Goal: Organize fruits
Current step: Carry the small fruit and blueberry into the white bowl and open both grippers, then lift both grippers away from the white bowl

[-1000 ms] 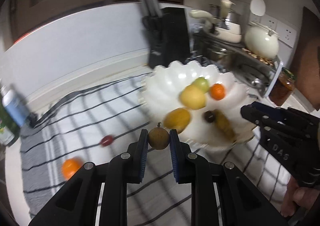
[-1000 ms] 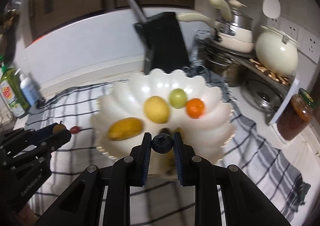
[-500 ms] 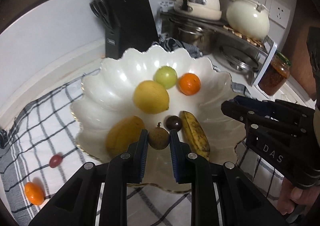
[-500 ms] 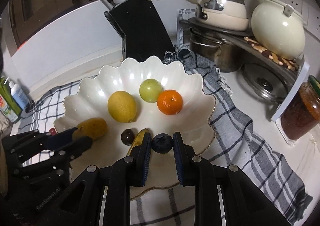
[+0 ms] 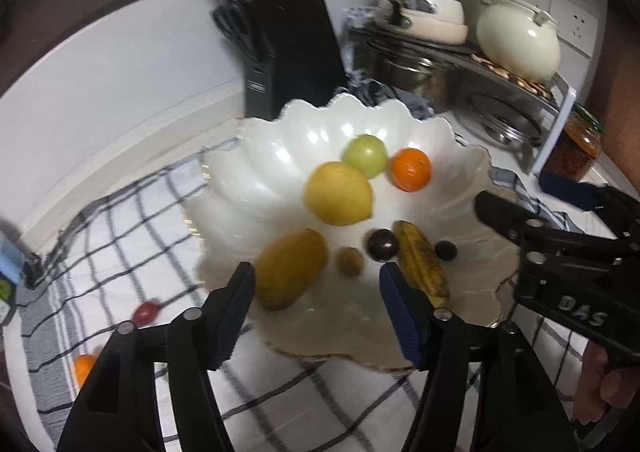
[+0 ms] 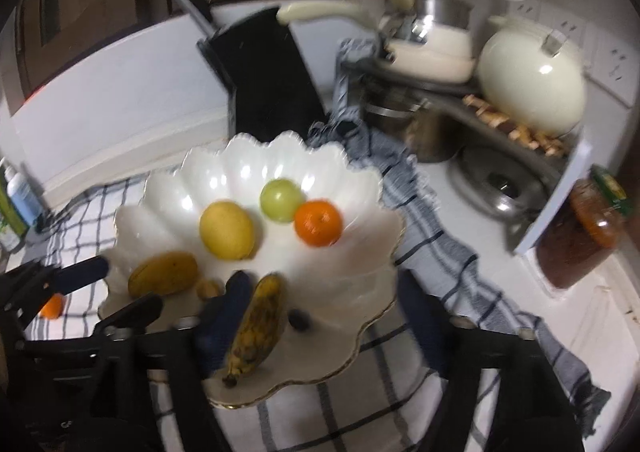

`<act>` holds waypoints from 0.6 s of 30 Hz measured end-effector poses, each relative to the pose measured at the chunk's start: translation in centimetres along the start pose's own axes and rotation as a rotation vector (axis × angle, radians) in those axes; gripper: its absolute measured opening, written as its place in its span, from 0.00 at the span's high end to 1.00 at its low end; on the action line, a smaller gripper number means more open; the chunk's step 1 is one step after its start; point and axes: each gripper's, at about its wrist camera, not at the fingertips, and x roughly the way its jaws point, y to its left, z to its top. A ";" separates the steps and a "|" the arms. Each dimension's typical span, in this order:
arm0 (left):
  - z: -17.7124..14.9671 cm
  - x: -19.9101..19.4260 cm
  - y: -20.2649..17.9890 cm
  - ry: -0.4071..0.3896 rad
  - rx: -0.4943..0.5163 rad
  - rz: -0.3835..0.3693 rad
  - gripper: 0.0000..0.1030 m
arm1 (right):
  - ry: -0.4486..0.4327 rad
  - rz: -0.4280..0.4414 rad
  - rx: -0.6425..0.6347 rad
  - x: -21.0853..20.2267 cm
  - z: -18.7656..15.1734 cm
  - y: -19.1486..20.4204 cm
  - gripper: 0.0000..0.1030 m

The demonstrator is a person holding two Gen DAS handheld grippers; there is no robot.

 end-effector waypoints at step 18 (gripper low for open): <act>-3.5 -8.5 13.1 -0.113 -0.147 0.259 0.02 | -0.120 0.135 -0.092 -4.3 1.8 13.5 0.10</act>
